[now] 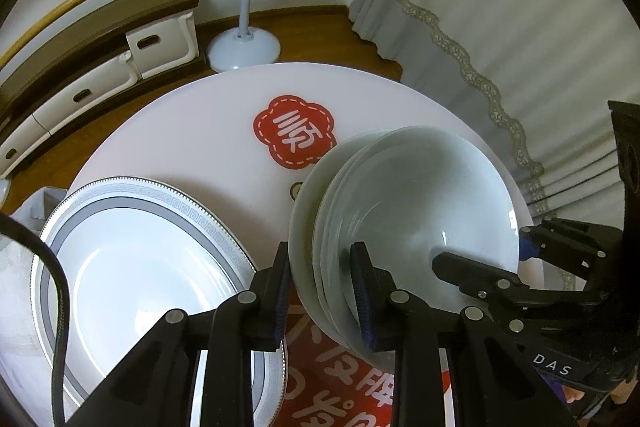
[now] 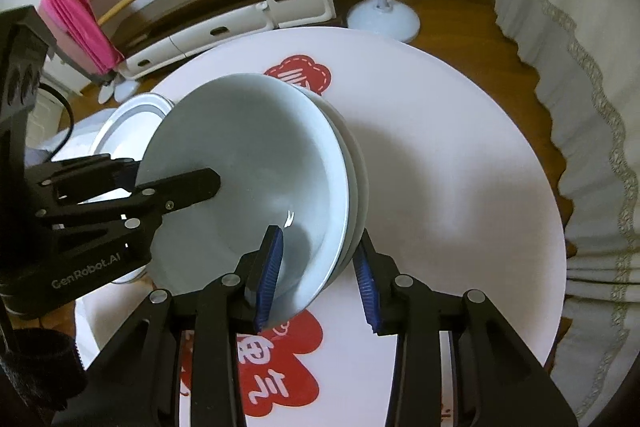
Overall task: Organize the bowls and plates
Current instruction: 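Lift the bowl stack with both grippers and carry it over the plates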
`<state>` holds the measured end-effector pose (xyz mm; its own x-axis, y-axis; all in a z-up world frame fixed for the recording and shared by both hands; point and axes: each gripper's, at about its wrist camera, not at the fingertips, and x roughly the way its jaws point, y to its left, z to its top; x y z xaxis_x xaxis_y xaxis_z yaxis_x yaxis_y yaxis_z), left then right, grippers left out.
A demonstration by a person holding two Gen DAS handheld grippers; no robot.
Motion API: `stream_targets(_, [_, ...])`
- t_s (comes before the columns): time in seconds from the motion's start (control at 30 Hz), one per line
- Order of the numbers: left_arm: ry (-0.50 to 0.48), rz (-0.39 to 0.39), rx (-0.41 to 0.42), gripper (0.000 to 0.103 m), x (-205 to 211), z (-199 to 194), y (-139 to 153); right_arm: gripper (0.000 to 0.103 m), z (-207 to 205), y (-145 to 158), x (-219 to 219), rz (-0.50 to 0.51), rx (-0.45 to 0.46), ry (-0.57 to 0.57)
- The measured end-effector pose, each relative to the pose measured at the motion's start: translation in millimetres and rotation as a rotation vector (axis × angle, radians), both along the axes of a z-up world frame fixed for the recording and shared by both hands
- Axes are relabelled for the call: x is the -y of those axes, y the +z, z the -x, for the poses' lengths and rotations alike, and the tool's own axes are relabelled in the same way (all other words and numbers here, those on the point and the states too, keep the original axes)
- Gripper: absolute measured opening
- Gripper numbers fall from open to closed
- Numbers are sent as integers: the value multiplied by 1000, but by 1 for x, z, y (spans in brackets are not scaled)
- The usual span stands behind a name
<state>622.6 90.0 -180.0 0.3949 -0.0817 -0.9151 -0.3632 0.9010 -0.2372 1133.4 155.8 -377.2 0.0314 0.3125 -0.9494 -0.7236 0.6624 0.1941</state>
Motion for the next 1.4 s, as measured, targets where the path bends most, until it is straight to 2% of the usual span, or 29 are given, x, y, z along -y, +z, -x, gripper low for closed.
stream_targets(0.27, [17, 34, 7, 24, -6, 3, -3, 32, -12, 1, 10, -78, -78, -56])
stream_targets(0.53, [22, 60, 16, 22, -7, 6, -4, 30, -12, 2, 13, -81, -88, -59])
stream_targets(0.83, [20, 55, 32, 22, 0, 11, 2, 29, -8, 8, 19, -98, -95, -67])
stream_targets(1.4, [57, 27, 111, 22, 3, 49, 45, 29, 21, 57, 20, -150, -39, -32])
